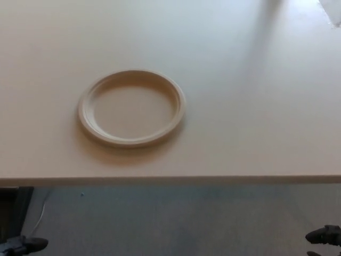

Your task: A person passes a plate to the robot and the robot grabs it with its left hand and places it at the centre of the table infront of it

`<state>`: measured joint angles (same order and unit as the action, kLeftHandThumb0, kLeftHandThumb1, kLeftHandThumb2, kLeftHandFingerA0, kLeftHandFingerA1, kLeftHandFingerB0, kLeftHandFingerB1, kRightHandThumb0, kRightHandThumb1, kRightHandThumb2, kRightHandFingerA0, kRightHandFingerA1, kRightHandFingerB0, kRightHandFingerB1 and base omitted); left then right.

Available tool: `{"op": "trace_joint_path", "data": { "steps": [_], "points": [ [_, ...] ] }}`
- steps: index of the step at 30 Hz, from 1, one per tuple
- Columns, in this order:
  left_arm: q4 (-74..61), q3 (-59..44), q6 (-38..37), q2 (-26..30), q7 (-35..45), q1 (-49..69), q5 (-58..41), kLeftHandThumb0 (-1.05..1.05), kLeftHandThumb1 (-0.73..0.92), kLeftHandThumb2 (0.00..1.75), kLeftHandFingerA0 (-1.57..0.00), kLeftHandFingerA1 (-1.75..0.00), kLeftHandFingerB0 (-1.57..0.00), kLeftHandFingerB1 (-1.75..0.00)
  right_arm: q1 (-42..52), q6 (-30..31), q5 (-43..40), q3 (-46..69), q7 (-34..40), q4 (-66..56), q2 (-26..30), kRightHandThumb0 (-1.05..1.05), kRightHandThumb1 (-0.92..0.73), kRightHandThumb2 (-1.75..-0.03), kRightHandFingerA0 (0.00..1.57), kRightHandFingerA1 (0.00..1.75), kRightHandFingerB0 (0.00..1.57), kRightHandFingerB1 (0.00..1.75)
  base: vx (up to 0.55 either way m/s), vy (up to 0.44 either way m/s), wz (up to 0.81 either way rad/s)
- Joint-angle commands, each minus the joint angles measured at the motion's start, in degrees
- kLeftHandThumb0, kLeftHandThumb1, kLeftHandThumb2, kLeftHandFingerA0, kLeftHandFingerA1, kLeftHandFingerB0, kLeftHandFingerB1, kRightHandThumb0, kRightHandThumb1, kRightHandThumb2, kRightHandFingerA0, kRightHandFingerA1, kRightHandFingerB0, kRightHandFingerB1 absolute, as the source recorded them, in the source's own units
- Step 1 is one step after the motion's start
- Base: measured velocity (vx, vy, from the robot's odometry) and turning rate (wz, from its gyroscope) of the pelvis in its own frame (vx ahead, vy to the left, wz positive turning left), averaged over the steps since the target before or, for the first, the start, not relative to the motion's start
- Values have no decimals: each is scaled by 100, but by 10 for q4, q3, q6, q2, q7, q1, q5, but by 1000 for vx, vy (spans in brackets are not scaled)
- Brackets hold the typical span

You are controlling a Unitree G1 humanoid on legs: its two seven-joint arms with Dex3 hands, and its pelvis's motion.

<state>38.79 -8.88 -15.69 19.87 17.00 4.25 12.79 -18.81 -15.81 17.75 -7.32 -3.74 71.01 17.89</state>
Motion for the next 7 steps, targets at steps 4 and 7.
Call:
{"op": "trace_joint_path", "data": {
  "steps": [4, 7],
  "points": [
    [61, 4, 33, 2, -83, -27, -6, -58, 52, 80, -34, -51, -25, -44, 39, -22, -22, 15, 9, 1, -5, -79, -81, -64, 50, 68, 30, 52, 0, 0, 0],
    [74, 4, 30, 0, -79, -33, -17, -57, 63, 59, -44, -42, -33, -33, 46, -21, -29, 28, 20, -4, -3, -76, -80, -64, 57, 77, 34, 53, 0, 0, 0]
  ]
}}
